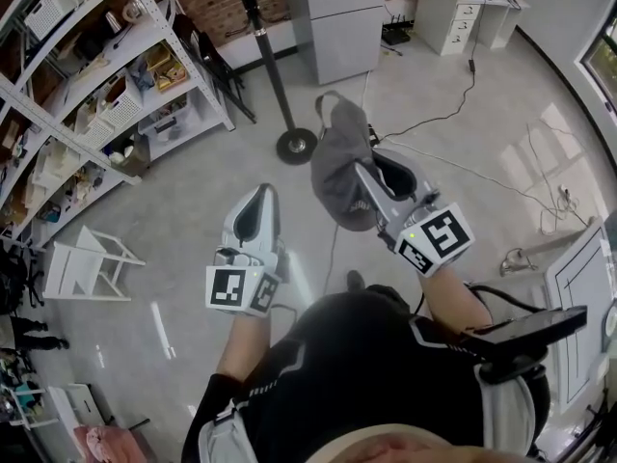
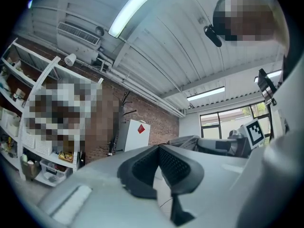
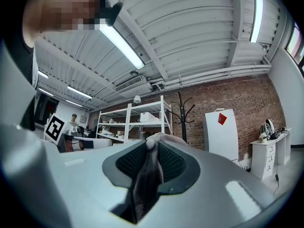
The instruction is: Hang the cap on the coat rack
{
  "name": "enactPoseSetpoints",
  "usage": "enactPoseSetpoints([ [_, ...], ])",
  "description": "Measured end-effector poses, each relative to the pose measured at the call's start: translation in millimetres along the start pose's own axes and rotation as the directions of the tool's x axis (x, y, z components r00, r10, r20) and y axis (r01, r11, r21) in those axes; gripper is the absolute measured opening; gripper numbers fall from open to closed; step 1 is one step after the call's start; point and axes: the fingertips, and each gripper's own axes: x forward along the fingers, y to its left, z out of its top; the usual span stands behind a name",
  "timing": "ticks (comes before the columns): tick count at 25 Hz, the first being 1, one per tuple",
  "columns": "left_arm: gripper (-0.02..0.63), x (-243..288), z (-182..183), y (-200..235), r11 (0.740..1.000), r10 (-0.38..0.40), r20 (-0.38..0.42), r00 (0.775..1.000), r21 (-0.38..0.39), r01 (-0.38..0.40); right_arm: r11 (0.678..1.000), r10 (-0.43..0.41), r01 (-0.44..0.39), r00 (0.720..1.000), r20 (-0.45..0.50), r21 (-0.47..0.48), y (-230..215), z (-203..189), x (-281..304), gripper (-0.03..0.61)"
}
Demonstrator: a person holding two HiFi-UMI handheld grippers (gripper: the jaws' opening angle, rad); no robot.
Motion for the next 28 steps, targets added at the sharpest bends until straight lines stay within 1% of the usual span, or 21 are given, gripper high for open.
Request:
enactPoseSetpoints([
  [9, 0.029, 60.8, -7.9, -6.9, 0.999, 0.041, -0.016, 0.999, 0.027, -0.041, 0.999, 0.045, -0.045, 0.999, 0.019, 0.006, -63.2, 2.7, 15.2, 0.089],
  [14, 0.029, 82.3, -6.8, 2.5, 0.996, 0.071, -0.045, 0.997, 0.052, -0.068, 0.998, 0.057, -0.058, 0.998, 0.019, 0.034, -88.1, -3.1, 31.1, 0.089],
  [21, 0.029, 107.9, -3.2, 32.7, 0.994, 0.096, -0.044, 0.994, 0.06, -0.093, 0.996, 0.078, -0.078, 0.997, 0.011, 0.04, -101.0, -11.3, 60.5, 0.089],
  [28, 0.029, 139.2, -6.5, 79.1, 0.998, 0.063, -0.026, 0.998, 0.03, -0.063, 0.999, 0.043, -0.043, 0.999, 0.003, 0.012, -115.1, -19.0, 111.8, 0.089],
])
